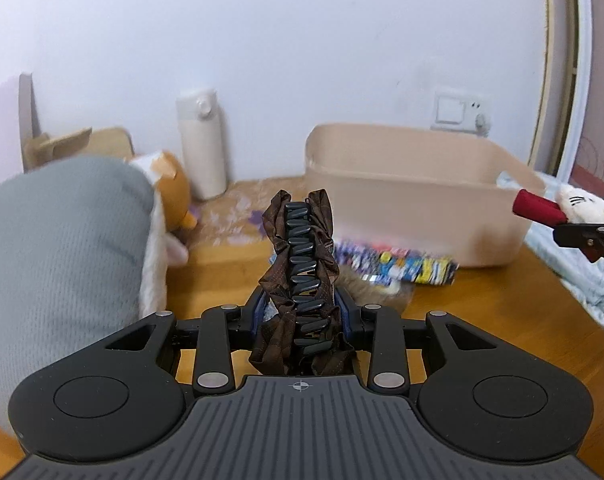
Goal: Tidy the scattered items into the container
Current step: 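Carry clip and Hello Kitty over the basket and open both tools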
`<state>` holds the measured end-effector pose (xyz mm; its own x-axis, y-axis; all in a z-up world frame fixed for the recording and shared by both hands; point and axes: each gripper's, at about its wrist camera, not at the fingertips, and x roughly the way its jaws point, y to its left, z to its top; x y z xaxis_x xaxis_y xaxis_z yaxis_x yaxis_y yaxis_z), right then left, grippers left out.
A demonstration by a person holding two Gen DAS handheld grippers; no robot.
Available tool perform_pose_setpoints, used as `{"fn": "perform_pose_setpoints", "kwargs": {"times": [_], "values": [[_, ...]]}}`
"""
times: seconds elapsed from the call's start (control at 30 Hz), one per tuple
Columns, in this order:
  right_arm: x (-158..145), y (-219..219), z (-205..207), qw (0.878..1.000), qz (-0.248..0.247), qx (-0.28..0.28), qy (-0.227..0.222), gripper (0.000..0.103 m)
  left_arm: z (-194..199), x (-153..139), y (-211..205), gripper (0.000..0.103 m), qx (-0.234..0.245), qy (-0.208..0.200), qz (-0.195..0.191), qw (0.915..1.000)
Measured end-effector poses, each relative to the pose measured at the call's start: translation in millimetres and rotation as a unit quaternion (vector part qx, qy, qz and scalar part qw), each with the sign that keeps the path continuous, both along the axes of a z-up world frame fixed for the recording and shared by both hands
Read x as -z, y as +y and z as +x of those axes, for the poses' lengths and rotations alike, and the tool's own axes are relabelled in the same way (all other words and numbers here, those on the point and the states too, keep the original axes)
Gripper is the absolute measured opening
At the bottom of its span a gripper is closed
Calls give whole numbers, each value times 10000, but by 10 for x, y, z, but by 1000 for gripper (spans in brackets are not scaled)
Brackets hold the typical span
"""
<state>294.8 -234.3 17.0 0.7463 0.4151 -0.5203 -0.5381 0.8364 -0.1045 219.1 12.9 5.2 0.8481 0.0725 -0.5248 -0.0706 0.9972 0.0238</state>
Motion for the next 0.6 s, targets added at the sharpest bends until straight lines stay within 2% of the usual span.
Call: {"fn": "perform_pose_setpoints", "kwargs": {"times": [0.23,0.33,0.6], "values": [[-249,-4,79,9997,146,74,-204,55,253,-354,-239,35,322,-334,161,9988],[-345,22,135,9992,157,160,-332,55,401,-501,-342,35,442,-459,120,9979],[-523,81,252,9969,232,379,-656,55,873,-713,-530,35,464,-693,116,9964]]}}
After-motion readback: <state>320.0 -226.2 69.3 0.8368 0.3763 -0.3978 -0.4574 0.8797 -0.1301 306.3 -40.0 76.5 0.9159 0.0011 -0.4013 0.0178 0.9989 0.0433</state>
